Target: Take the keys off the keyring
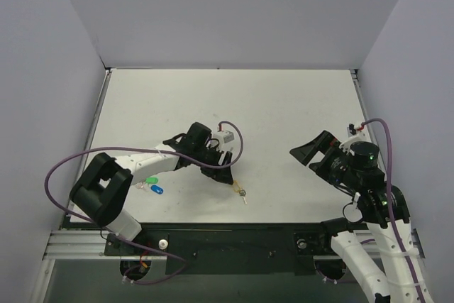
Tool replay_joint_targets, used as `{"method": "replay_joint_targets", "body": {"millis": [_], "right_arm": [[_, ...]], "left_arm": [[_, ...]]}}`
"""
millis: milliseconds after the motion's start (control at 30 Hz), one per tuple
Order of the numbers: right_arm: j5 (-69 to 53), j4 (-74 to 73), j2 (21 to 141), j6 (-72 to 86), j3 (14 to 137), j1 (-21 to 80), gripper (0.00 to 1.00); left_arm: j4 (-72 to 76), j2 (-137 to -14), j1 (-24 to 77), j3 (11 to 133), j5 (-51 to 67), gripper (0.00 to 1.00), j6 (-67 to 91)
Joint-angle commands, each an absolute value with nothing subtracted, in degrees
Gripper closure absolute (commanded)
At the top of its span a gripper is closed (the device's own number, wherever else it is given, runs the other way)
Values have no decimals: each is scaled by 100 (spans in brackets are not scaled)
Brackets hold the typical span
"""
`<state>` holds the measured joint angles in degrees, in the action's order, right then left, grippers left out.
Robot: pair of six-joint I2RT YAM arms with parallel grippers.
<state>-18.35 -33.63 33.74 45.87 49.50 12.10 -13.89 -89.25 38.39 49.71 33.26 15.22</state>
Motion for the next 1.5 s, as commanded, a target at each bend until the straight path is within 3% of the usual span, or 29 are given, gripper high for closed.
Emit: {"method": "replay_joint_targets", "body": {"millis": [0,733,1467], "right_arm": [[-1934,-3498,3244,4649,4966,1239,3],[-1934,-3779,3173,4553,5159,1248,3],[-1898,-3858,3076,4632,5256,1239,3]], "left_arm": [[-826,-9175,3867,5256,3103,27,1477],[-1037,-10362,4166,5844,3454,35,1213],[-1125,-10239,4307,5485,3261,45,1248]]}}
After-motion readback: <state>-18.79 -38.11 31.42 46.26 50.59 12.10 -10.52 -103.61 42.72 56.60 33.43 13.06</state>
